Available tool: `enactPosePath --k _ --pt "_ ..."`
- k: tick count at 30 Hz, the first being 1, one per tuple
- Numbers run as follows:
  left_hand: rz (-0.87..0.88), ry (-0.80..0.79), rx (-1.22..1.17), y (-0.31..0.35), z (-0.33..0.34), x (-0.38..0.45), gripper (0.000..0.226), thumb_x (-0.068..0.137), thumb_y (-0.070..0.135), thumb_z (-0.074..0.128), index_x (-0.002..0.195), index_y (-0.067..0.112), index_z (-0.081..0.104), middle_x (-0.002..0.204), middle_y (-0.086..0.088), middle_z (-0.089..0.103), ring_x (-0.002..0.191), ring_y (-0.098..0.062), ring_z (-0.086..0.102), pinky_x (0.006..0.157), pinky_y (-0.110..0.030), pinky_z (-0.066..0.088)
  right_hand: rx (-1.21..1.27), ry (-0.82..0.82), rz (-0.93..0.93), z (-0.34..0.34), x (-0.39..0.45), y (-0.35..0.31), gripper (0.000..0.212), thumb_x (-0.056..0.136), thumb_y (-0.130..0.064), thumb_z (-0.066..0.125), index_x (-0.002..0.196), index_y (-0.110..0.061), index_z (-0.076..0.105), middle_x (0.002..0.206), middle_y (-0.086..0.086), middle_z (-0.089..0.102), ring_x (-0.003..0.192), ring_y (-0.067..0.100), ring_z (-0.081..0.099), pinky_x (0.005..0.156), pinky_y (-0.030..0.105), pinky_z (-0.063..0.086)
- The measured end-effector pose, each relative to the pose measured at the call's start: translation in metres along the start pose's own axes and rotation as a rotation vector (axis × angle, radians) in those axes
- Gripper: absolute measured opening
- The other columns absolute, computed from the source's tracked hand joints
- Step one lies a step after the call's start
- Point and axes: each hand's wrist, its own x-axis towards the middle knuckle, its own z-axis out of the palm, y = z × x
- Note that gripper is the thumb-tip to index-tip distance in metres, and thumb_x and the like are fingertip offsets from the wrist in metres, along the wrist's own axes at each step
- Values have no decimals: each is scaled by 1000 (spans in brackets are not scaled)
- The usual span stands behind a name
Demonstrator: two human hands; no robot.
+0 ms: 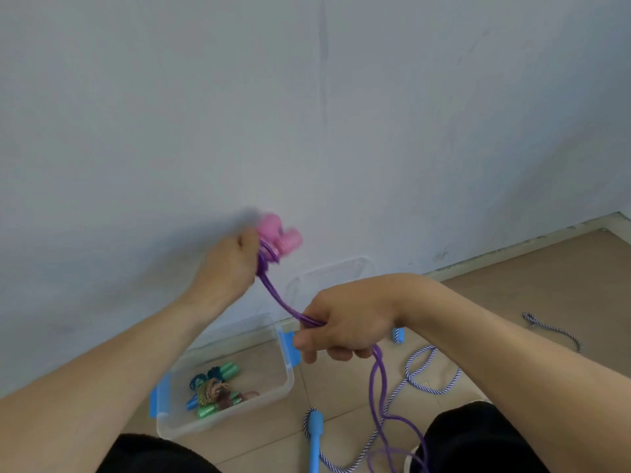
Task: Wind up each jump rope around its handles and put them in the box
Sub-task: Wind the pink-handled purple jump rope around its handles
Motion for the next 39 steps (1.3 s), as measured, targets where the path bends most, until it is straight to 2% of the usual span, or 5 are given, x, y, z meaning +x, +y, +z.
enactPosePath --k 4,10,17,28,39 --pt "-203 -859 513 -2 22 -29 55 98 53 33 70 15 61 48 3 47 36 -13 30 39 -17 23 -36 447 -171 -10 1 4 29 93 -38 62 77 -16 70 49 -9 55 45 3 48 49 11 37" --pt "-476 -1433 -403 19 34 -48 117 56 96 -15 86 6 55 51 -2 36 36 -7 28 37 -14 21 314 782 -163 -20 12 56 24 79 -37 80 78 -13 78 64 4 69 53 3 52 56 16 43" --pt "-184 -1156 -740 45 15 -50 76 89 71 20 87 15 71 54 -2 29 33 -8 25 38 -18 16 492 669 -66 -13 13 94 35 82 13 61 60 -14 62 55 -2 56 52 10 47 54 28 39" --pt "-351 -449 -645 24 5 -16 52 95 53 25 91 9 52 53 -1 35 38 -12 19 40 -16 15 311 475 96 -12 13 68 36 98 -45 52 91 -21 77 56 -6 44 56 18 40 55 25 38" --pt "-326 -831 143 20 36 -45 67 97 54 17 80 9 64 48 -4 40 38 -15 23 46 -18 18 -104 564 -144 -7 10 32 12 68 -27 83 71 -19 75 58 -5 67 53 6 56 54 22 46"
